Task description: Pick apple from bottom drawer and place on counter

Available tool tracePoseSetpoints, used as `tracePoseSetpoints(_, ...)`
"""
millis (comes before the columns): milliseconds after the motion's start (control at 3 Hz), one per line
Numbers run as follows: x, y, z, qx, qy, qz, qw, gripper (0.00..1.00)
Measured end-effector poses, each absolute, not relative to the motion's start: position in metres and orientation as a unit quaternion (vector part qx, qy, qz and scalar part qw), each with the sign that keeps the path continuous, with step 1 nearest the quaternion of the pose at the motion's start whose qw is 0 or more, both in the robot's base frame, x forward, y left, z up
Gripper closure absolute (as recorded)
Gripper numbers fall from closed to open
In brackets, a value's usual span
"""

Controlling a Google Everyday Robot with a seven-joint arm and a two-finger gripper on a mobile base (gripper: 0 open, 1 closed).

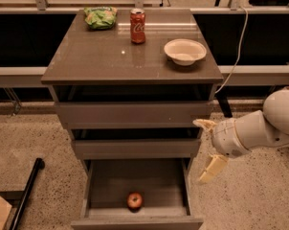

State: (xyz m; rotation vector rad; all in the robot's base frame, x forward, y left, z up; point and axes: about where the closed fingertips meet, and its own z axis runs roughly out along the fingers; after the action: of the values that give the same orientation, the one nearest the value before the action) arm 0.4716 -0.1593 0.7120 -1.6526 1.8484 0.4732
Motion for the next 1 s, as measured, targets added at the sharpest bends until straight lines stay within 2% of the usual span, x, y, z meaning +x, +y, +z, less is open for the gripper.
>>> tracePoseSetpoints(667, 0.467, -0.147, 0.677, -0.598, 0.715, 0.204, 0.3, 0.0)
tracePoseSetpoints(1000, 0.483, -0.126, 0.638, -0.589, 0.708, 0.209, 0.327, 0.0)
